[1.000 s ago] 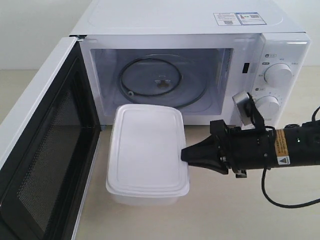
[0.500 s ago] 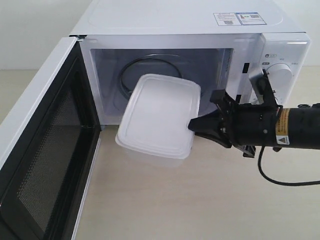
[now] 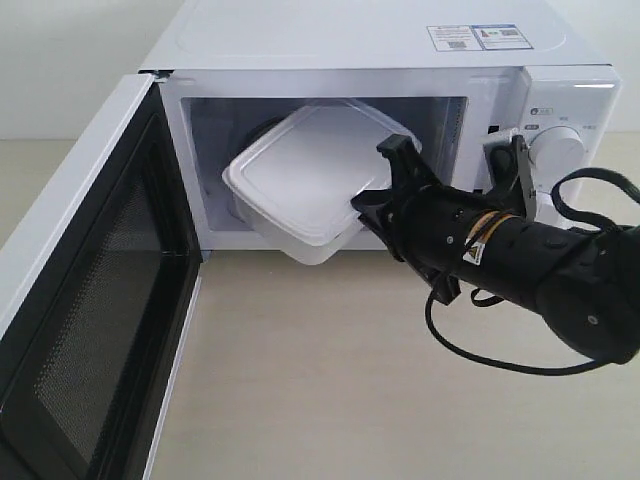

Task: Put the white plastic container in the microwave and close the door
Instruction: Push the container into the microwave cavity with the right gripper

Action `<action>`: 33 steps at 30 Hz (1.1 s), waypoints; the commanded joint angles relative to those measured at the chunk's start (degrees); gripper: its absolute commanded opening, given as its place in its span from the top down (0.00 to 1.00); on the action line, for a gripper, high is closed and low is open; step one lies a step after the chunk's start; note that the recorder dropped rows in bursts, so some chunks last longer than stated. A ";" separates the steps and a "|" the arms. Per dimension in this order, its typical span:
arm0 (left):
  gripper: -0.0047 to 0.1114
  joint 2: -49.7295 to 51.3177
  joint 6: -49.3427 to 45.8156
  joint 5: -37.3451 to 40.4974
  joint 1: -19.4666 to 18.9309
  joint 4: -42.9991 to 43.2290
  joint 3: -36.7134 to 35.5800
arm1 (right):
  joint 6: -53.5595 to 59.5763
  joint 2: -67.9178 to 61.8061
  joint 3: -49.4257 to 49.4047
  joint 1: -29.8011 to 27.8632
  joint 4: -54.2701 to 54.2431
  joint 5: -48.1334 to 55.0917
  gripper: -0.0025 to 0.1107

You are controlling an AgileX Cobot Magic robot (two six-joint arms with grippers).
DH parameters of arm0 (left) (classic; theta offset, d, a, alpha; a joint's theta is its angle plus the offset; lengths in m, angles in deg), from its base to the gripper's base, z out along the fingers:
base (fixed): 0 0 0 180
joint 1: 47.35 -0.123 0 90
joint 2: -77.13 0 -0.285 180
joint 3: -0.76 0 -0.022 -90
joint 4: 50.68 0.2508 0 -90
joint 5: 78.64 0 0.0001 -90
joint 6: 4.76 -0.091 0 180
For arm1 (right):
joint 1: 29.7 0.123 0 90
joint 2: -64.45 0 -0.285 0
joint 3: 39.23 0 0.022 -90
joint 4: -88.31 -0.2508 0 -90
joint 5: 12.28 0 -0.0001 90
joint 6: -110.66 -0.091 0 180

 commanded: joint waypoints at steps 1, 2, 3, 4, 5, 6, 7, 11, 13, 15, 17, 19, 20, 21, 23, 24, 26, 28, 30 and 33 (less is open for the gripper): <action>0.92 -0.12 -0.15 -0.07 -0.26 0.05 -0.21 | 4.89 0.82 0.14 2.46 -13.17 -1.02 0.98; 0.92 -0.12 -0.15 -0.07 -0.26 0.05 -0.21 | 5.29 0.82 0.14 2.75 -14.72 -1.02 0.98; 0.92 -0.12 -0.15 -0.07 -0.26 0.05 -0.21 | 6.43 0.82 0.14 3.19 -17.30 -1.02 0.98; 0.92 -0.12 -0.15 -0.07 -0.26 0.05 -0.21 | 7.12 0.82 0.14 3.18 -18.32 -1.02 0.98; 0.92 -0.12 -0.15 -0.07 -0.26 0.05 -0.21 | 7.11 0.71 0.14 3.18 -20.32 -1.02 0.98; 0.92 -0.12 -0.15 -0.07 -0.26 0.05 -0.21 | 7.11 0.71 0.14 3.18 -21.93 -1.02 0.98; 0.92 -0.12 -0.15 -0.07 -0.26 0.05 -0.21 | 7.15 0.71 0.38 3.18 -23.30 -0.74 0.98; 0.92 -0.12 -0.15 -0.07 -0.26 0.05 -0.21 | 12.75 0.17 7.20 3.18 -23.84 8.37 0.98; 0.92 -0.12 -0.15 -0.07 -0.26 0.05 -0.21 | 14.69 -0.96 10.60 3.07 -25.31 10.37 0.98; 0.92 -0.12 -0.15 -0.07 -0.26 0.05 -0.21 | 14.69 -2.93 13.82 3.07 -25.54 12.97 0.98; 0.92 -0.12 -0.15 -0.07 -0.26 0.05 -0.21 | 14.69 -5.09 17.06 3.07 -25.54 15.57 0.98; 0.92 -0.12 -0.15 -0.07 -0.26 0.05 -0.21 | 14.69 -7.29 19.51 3.07 -25.54 16.01 0.98; 0.92 -0.12 -0.15 -0.07 -0.26 0.05 -0.21 | 14.69 -8.01 20.45 3.07 -25.54 15.99 0.98; 0.92 -0.12 -0.15 -0.07 -0.26 0.05 -0.21 | 14.69 -8.31 21.00 3.07 -25.54 15.99 0.98; 0.92 -0.12 -0.15 -0.07 -0.26 0.05 -0.21 | 14.69 -8.92 22.07 3.07 -25.54 16.15 0.98; 0.92 -0.12 -0.15 -0.07 -0.26 0.05 -0.21 | 14.69 -8.92 22.42 3.07 -25.54 16.25 0.98; 0.92 -0.12 -0.15 -0.07 -0.26 0.05 -0.21 | 14.96 -8.92 22.73 3.07 -25.92 16.41 0.98; 0.92 -0.12 -0.15 -0.07 -0.26 0.05 -0.21 | 16.24 -8.92 22.82 3.07 -27.63 16.41 0.98; 0.92 -0.12 -0.15 -0.07 -0.26 0.05 -0.21 | 18.00 -8.92 22.82 3.07 -29.31 16.41 0.98; 0.92 -0.12 -0.15 -0.07 -0.26 0.05 -0.21 | 20.40 -8.92 22.82 3.07 -29.42 16.14 0.98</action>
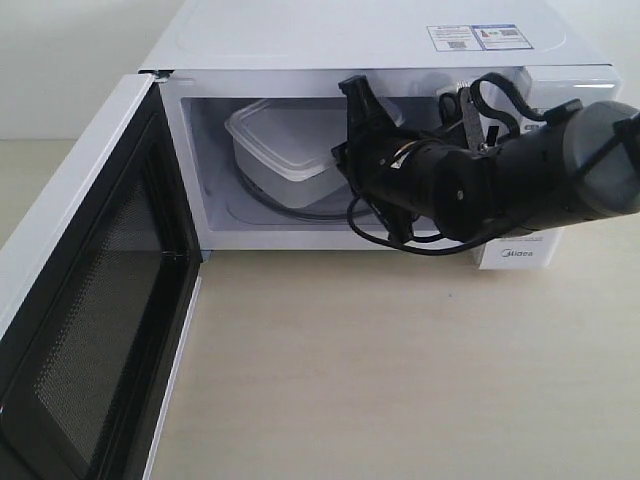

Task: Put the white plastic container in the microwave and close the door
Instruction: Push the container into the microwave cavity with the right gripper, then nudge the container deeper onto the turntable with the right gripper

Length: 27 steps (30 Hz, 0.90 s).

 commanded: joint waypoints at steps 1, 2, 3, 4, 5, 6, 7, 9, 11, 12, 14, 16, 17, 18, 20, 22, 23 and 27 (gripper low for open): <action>0.92 -0.12 -0.15 -0.07 -0.26 0.05 -0.21 | 4.50 0.06 0.54 -0.17 -0.73 -1.53 0.98; 0.92 -0.12 -0.15 -0.07 -0.26 0.05 -0.21 | 5.65 0.06 0.54 -0.17 -0.73 -1.53 0.98; 0.92 -0.12 -0.15 -0.07 -0.26 0.05 -0.21 | 6.81 0.06 0.54 -0.17 -0.73 -2.03 0.98; 0.92 -0.12 -0.15 -0.07 -0.26 0.05 -0.21 | 8.54 0.06 0.54 -0.17 -0.60 -2.63 0.98; 0.92 -0.12 -0.15 -0.07 -0.26 0.05 -0.21 | 10.23 0.06 0.54 -0.17 -0.38 -3.45 0.98; 0.92 -0.12 -0.15 -0.07 -0.26 0.05 -0.21 | 11.81 0.06 0.54 -0.17 -0.12 -4.26 0.98; 0.92 -0.12 -0.15 -0.07 -0.26 0.05 -0.21 | 12.89 0.06 0.54 -0.17 0.11 -5.02 0.98; 0.92 -0.12 -0.15 -0.07 -0.26 0.05 -0.21 | 13.00 0.06 0.54 -0.17 0.11 -5.03 0.98; 0.92 -0.12 -0.15 -0.07 -0.26 0.05 -0.21 | 13.00 0.06 0.42 -0.17 -0.18 -5.03 0.98; 0.92 -0.12 -0.15 -0.07 -0.26 0.05 -0.21 | 13.00 0.06 0.42 -0.17 -0.18 -5.03 0.98; 0.92 -0.12 -0.15 -0.07 -0.26 0.05 -0.21 | 12.83 0.06 0.42 -0.17 -0.21 -5.03 0.98; 0.92 -0.12 -0.15 -0.07 -0.26 0.05 -0.21 | 12.11 0.06 0.42 -0.17 -0.50 -4.47 0.98; 0.92 -0.12 -0.15 -0.07 -0.26 0.05 -0.21 | 11.88 0.06 0.42 -0.17 -0.63 -3.90 0.98; 0.92 -0.12 -0.15 -0.07 -0.26 0.05 -0.21 | 11.61 0.06 0.42 -0.17 -0.91 -3.17 0.98; 0.92 -0.12 -0.15 -0.07 -0.26 0.05 -0.21 | 11.44 0.06 0.42 -0.17 -2.10 -1.88 0.98; 0.92 -0.12 -0.15 -0.07 -0.26 0.05 -0.21 | 11.31 0.06 0.42 -0.17 -2.11 -1.88 0.98; 0.92 -0.12 -0.15 -0.07 -0.26 0.05 -0.21 | 11.31 0.06 0.42 -0.17 -2.11 -2.12 0.98; 0.92 -0.12 -0.15 -0.07 -0.26 0.05 -0.21 | 11.31 0.06 0.42 -0.17 -2.11 -2.00 0.98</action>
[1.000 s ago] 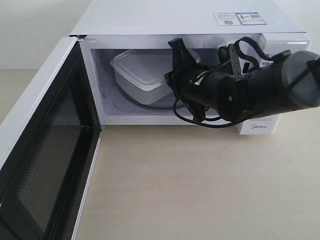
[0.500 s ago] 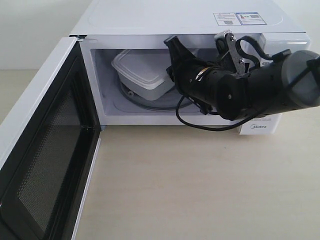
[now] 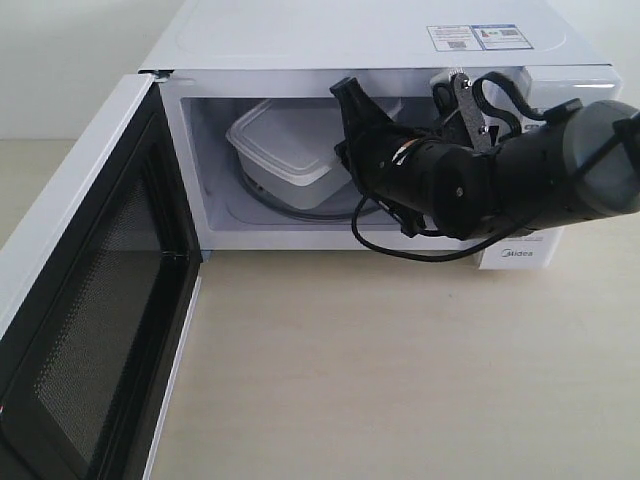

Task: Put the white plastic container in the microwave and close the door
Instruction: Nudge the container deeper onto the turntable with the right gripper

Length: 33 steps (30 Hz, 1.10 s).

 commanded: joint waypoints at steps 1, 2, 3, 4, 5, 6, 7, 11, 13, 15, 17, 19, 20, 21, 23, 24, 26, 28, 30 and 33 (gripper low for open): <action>0.92 -0.12 -0.15 -0.07 -0.26 0.05 -0.21 | 0.02 0.06 0.29 -0.17 0.15 -1.15 0.97; 0.92 -0.12 -0.15 -0.07 -0.26 0.05 -0.21 | 0.02 0.06 0.29 -0.17 0.15 -1.15 0.95; 0.92 -0.12 -0.15 -0.07 -0.26 0.05 -0.21 | 0.02 0.06 0.29 -0.17 0.15 -1.15 0.92; 0.92 -0.12 -0.15 -0.07 -0.26 0.05 -0.21 | 0.02 0.06 0.29 -0.17 0.15 -1.15 0.89; 0.92 -0.12 -0.15 -0.07 -0.26 0.05 -0.21 | 0.02 0.06 0.29 -0.17 0.15 -1.15 0.85; 0.92 -0.12 -0.15 -0.07 -0.26 0.05 -0.21 | 0.02 0.06 0.29 -0.17 0.15 -1.04 0.80; 0.92 -0.12 -0.15 -0.07 -0.26 0.05 -0.21 | 0.02 0.06 0.29 -0.17 0.15 -1.04 0.76; 0.92 -0.12 -0.15 -0.07 -0.26 0.05 -0.21 | 0.02 0.06 0.29 -0.17 0.25 -0.57 0.65; 0.92 -0.12 -0.15 -0.07 -0.26 0.05 -0.21 | 0.02 0.06 0.29 -0.17 0.25 -0.10 0.65; 0.92 -0.12 -0.15 -0.07 -0.26 0.05 -0.21 | 0.02 0.06 0.29 -0.17 0.25 0.01 0.65; 0.92 -0.12 -0.15 -0.07 -0.26 0.05 -0.21 | 0.02 0.06 0.29 -0.17 0.36 0.15 0.65; 0.92 -0.12 -0.15 -0.07 -0.26 0.05 -0.21 | 0.02 0.19 0.29 -0.17 1.35 0.27 0.65; 0.92 -0.12 -0.15 -0.07 -0.26 0.05 -0.21 | 0.02 0.56 0.29 -0.17 2.33 1.19 0.65; 0.92 -0.12 -0.15 -0.07 -0.26 0.05 -0.21 | 0.02 1.15 0.29 -0.17 2.77 2.18 0.66; 0.92 -0.12 -0.15 -0.07 -0.26 0.05 -0.21 | 2.94 2.52 0.18 -0.17 2.93 4.10 0.70; 0.92 -0.12 -0.15 -0.07 -0.26 0.05 -0.21 | 5.47 3.35 0.18 -0.17 2.93 5.51 0.73; 0.92 -0.12 -0.15 -0.07 -0.26 0.05 -0.21 | 9.07 5.00 0.18 -0.17 2.93 8.61 0.81; 0.92 -0.12 -0.15 -0.07 -0.26 0.05 -0.21 | 11.92 6.63 0.18 -0.17 2.93 11.89 0.89; 0.92 -0.12 -0.15 -0.07 -0.26 0.05 -0.21 | 15.85 8.14 0.18 -0.17 3.21 15.47 0.98; 0.92 -0.12 -0.15 -0.07 -0.26 0.05 -0.21 | 25.01 9.95 0.03 0.43 5.58 20.62 0.98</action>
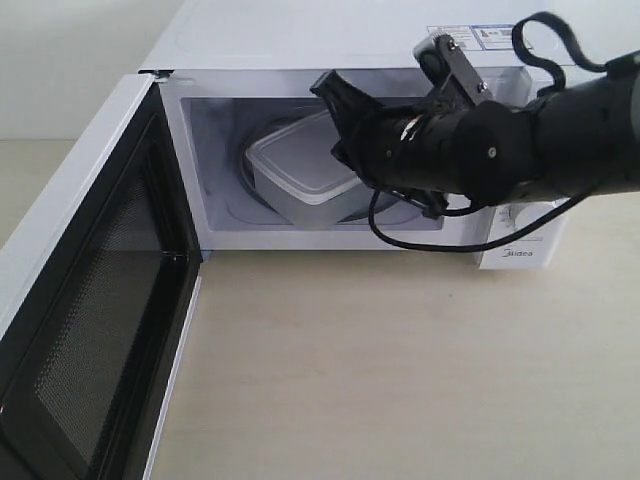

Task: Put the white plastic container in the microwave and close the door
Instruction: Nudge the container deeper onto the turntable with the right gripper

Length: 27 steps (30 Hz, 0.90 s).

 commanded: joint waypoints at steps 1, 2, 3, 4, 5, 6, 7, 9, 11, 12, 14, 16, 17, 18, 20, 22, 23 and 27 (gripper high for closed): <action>0.92 -0.12 -0.15 -0.07 -0.26 0.05 -0.21 | 13.74 2.98 -0.45 0.80 3.18 7.80 0.98; 0.92 -0.12 -0.15 -0.07 -0.26 0.05 -0.21 | 17.07 3.29 -1.27 1.06 3.15 8.13 0.98; 0.92 -0.12 -0.15 -0.07 -0.26 0.05 -0.21 | 19.12 3.54 -2.48 1.44 3.15 8.13 0.98; 0.92 -0.12 -0.15 -0.07 -0.26 0.05 -0.21 | 20.88 3.64 -3.84 1.57 3.15 7.66 0.98; 0.92 -0.12 -0.15 -0.07 -0.26 0.05 -0.21 | 23.75 3.64 -5.11 1.57 3.33 7.55 0.98; 0.92 -0.12 -0.15 -0.07 -0.26 0.05 -0.21 | 26.87 3.64 -6.45 1.57 3.56 7.20 0.98; 0.92 -0.12 -0.15 -0.07 -0.26 0.05 -0.21 | 30.35 3.49 -7.57 1.57 3.82 6.43 0.98; 0.92 -0.12 -0.15 -0.07 -0.26 0.05 -0.21 | 37.83 3.41 -10.36 1.57 3.82 2.46 0.98; 0.92 -0.12 -0.15 -0.07 -0.26 0.05 -0.21 | 41.63 3.41 -12.08 1.57 3.82 -2.98 0.98; 0.92 -0.12 -0.15 -0.07 -0.26 0.05 -0.21 | 42.29 3.41 -12.73 1.57 3.82 -5.53 0.98; 0.92 -0.12 -0.15 -0.07 -0.26 0.05 -0.21 | 42.28 2.93 -13.27 1.57 3.86 -8.13 0.98; 0.92 -0.12 -0.15 -0.07 -0.26 0.05 -0.21 | 42.56 1.50 -13.27 1.57 5.32 -8.84 0.98; 0.92 -0.12 -0.15 -0.07 -0.26 0.05 -0.21 | 42.56 -0.06 -13.27 1.57 8.21 -9.73 0.98; 0.92 -0.12 -0.15 -0.07 -0.26 0.05 -0.21 | 41.70 -1.62 -13.27 1.57 11.53 -11.66 0.98; 0.92 -0.12 -0.15 -0.07 -0.26 0.05 -0.21 | 37.92 -4.60 -13.27 1.57 16.54 -15.84 0.98; 0.92 -0.12 -0.15 -0.07 -0.26 0.05 -0.21 | 34.55 -7.29 -13.27 1.57 17.71 -20.07 0.98; 0.92 -0.12 -0.15 -0.07 -0.26 0.05 -0.21 | 33.87 -8.04 -13.27 1.57 17.71 -21.80 0.98; 0.92 -0.12 -0.15 -0.07 -0.26 0.05 -0.21 | 33.85 -9.08 -13.27 1.57 17.13 -24.85 0.98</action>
